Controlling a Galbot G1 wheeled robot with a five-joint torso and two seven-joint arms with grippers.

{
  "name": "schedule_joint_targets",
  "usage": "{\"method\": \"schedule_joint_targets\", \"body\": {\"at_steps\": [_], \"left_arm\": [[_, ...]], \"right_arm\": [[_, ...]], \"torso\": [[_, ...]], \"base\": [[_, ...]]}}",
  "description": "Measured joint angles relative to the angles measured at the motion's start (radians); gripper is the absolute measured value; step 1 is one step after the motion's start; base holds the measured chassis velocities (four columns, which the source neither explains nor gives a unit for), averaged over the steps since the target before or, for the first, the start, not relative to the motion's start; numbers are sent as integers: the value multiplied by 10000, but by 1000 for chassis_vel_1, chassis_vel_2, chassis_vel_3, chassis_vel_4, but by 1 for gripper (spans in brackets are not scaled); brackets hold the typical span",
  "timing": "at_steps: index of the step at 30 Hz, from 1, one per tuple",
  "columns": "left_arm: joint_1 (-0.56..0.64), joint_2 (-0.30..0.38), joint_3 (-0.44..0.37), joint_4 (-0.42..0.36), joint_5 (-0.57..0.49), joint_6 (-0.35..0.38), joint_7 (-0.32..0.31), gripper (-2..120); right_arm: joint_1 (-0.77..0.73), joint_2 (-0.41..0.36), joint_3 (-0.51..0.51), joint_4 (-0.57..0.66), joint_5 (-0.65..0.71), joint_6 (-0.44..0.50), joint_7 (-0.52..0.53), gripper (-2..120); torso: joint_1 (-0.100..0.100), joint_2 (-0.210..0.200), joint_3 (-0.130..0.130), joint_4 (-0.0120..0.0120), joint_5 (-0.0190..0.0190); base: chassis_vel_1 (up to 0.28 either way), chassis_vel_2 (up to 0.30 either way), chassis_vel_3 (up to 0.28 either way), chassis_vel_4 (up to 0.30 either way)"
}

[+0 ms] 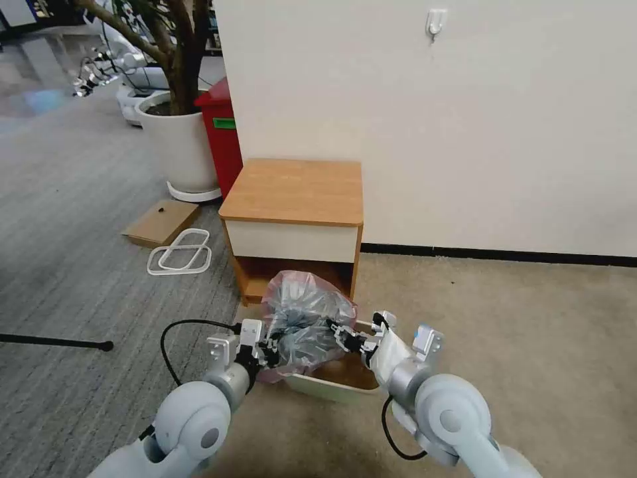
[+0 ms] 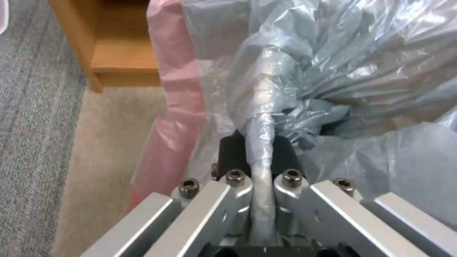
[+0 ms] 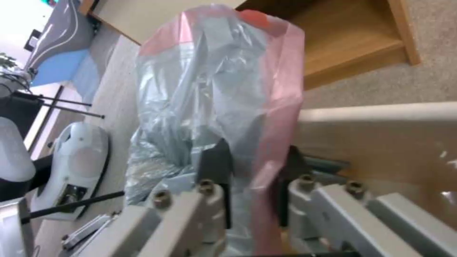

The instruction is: Pick up the garbage bag from the table and place it over the trash can.

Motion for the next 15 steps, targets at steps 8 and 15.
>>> {"method": "schedule_joint_targets", "body": {"at_steps": [8, 15], "left_arm": [[-58, -19, 7, 203, 13, 2, -2, 0], [-53, -48, 28, 389, 114, -4, -3, 0]], "right_arm": [[-245, -88, 129, 240, -74, 152, -264, 0], [-282, -420, 539, 591, -33, 225, -353, 0]], "torso": [[0, 0, 0, 0, 1], [0, 0, 0, 0, 2]], "base": [[0, 0, 0, 0], [0, 0, 0, 0]]}}
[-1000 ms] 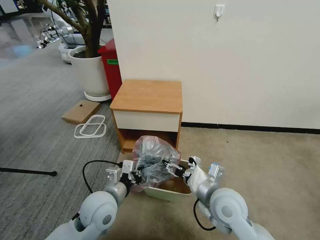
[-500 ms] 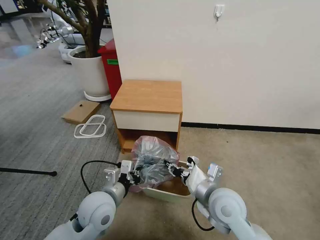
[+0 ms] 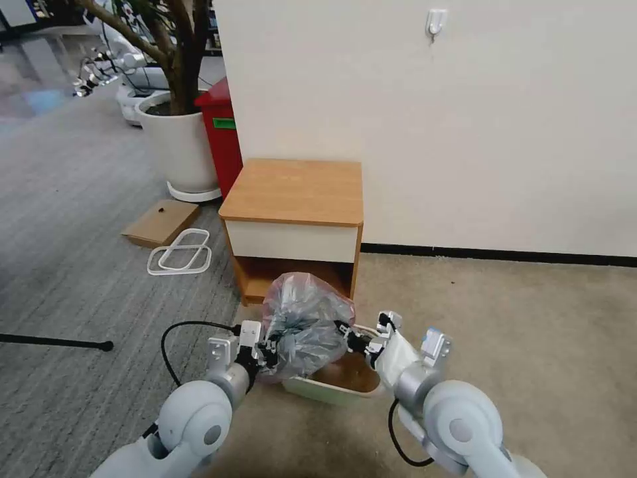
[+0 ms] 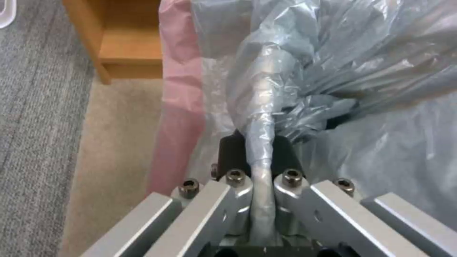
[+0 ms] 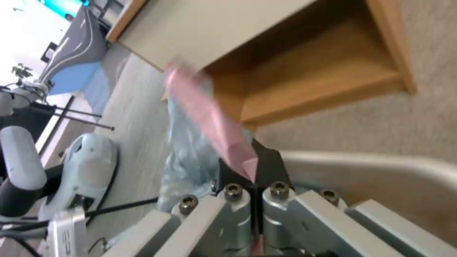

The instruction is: Pick up the garbage bag from the table and place it over the trash can.

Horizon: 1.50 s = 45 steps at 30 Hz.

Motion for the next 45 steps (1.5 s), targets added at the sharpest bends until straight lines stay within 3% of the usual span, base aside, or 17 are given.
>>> {"method": "schedule_joint_targets", "body": {"at_steps": [9, 25, 35, 42, 45], "left_arm": [[134, -47, -22, 51, 182, -50, 189, 0], [277, -142, -464, 65, 310, -676, 759, 0], [162, -282, -781, 121, 264, -1019, 1073, 0], [69, -360, -820, 216, 266, -1154, 1088, 0], [71, -396, -820, 237, 270, -1177, 1086, 0]], "right_arm": [[508, -597, 608, -505, 157, 14, 153, 0], [289, -983, 1223, -834, 277, -623, 1051, 0], [-192, -935, 1592, -620, 700, -1411, 1580, 0], [-253, -955, 1956, -255, 1731, -2780, 2090, 0], [-297, -984, 1974, -210, 1886, -2953, 2140, 0]], "torso": [[0, 0, 1, 1, -1], [0, 0, 0, 0, -2], [0, 0, 0, 0, -1], [0, 0, 0, 1, -1], [0, 0, 0, 1, -1]], "base": [[0, 0, 0, 0], [0, 0, 0, 0], [0, 0, 0, 0], [0, 0, 0, 0], [0, 0, 0, 0]]}}
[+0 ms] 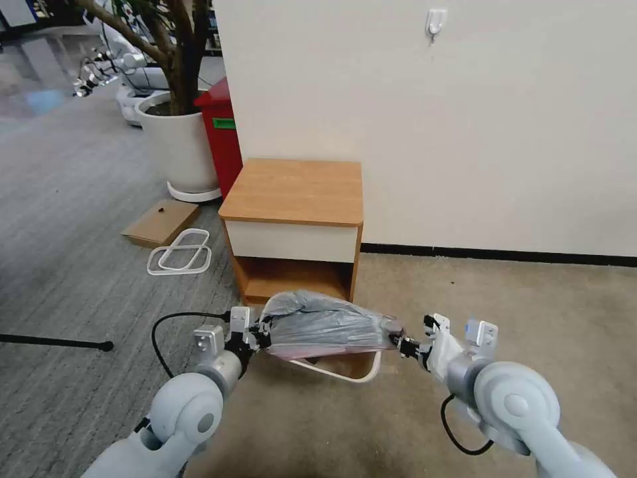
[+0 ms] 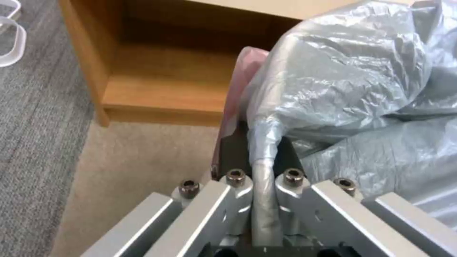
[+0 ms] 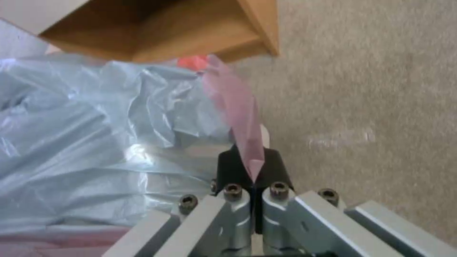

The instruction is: Pick up the garbage bag from the table and place it over the trash can.

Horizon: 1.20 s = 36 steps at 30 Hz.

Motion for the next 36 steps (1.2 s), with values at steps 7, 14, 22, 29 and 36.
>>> {"method": "schedule_joint_targets", "body": {"at_steps": [7, 14, 22, 29, 36], "left_arm": [[48, -104, -6, 31, 10, -47, -14, 0], [-3, -163, -25, 99, 19, -99, -38, 0], [-34, -179, 23, 248, 78, -154, -40, 0], [-47, -261, 45, 241, 67, -167, -39, 0], [150, -227, -33, 158, 100, -167, 110, 0]], "right_arm": [[56, 0, -241, -182, 55, -37, 201, 7], [2, -63, -373, -21, 53, -36, 224, 26], [-199, -119, -398, 199, 83, -34, 241, 41], [-99, -208, -832, -264, -900, -16, 38, 52], [177, -187, -977, -617, -1181, -7, 42, 76]], "torso": [[0, 0, 0, 0, 0], [0, 0, 0, 0, 0], [0, 0, 0, 0, 0], [0, 0, 0, -1, 1], [0, 0, 0, 0, 1]], "base": [[0, 0, 0, 0], [0, 0, 0, 0], [0, 0, 0, 0], [0, 0, 0, 0], [0, 0, 0, 0]]}}
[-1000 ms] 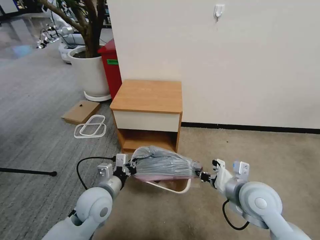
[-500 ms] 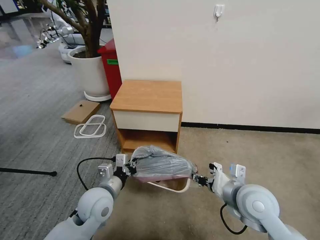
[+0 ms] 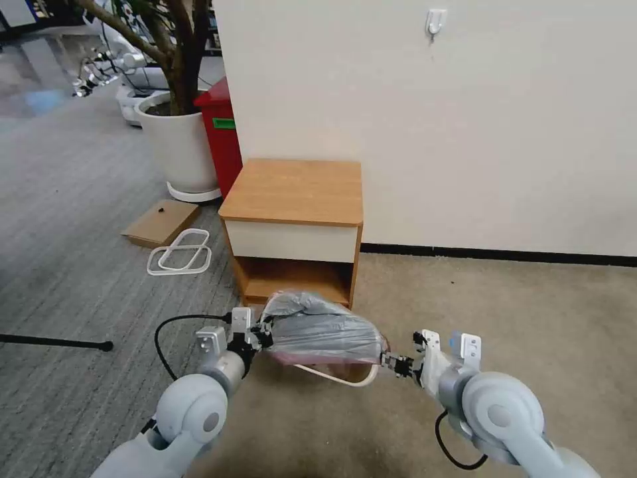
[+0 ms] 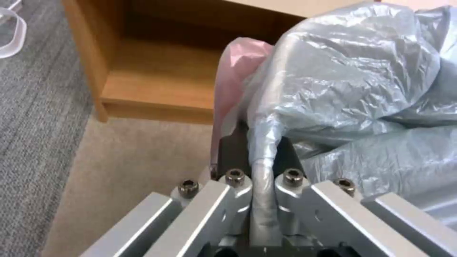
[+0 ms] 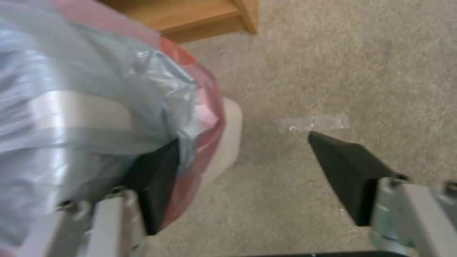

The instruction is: Pick up the garbage bag from the table and place it over the trash can.

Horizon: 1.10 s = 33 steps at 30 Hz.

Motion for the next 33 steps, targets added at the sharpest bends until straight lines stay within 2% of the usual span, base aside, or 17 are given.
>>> {"method": "schedule_joint_targets", "body": {"at_steps": [2, 3, 5, 8, 9, 11, 14, 20, 28, 33], "left_arm": [[28, 3, -34, -10, 7, 2, 64, 0], [28, 3, -34, -10, 7, 2, 64, 0], [19, 5, -31, -8, 11, -11, 111, 0], [-21, -10, -11, 39, 24, -63, 140, 0], [-132, -40, 13, 197, 37, -145, 178, 0], [-171, -51, 17, 239, 48, -159, 180, 0], [-231, -80, 13, 304, 54, -173, 201, 0], [-240, -95, -3, 380, 64, -191, 241, 0], [-201, -85, 33, 439, 153, -236, 324, 0], [-181, -80, 38, 454, 187, -259, 378, 0]], "right_arm": [[36, 32, -18, -116, -71, 1, 3, 88], [36, 32, -18, -116, -71, 1, 3, 88], [24, 11, -20, -155, -300, 1, -39, 96], [2, -34, 8, -143, -598, 6, -151, 100], [-53, -181, 341, 150, -1121, 28, -469, 100], [-61, -243, 507, 229, -1133, 28, -516, 100], [-81, -395, 982, 376, -759, 27, -545, 100], [-162, -537, 1311, 419, -281, 26, -531, 100], [121, -500, 1592, 310, 1559, 13, 53, 100], [157, -598, 1663, 239, 2022, 5, 58, 100]], "torso": [[0, 0, 0, 0, 0], [0, 0, 0, 0, 0], [0, 0, 0, 1, -1], [0, 0, 0, 0, 1], [0, 0, 0, 0, -1], [0, 0, 0, 0, -1], [0, 0, 0, 0, -1], [0, 0, 0, -1, 0], [0, 0, 0, 1, 0], [0, 0, 0, 1, -1]], "base": [[0, 0, 0, 0], [0, 0, 0, 0], [0, 0, 0, 0], [0, 0, 0, 0], [0, 0, 0, 0], [0, 0, 0, 0], [0, 0, 0, 0], [0, 0, 0, 0], [0, 0, 0, 0], [0, 0, 0, 0]]}}
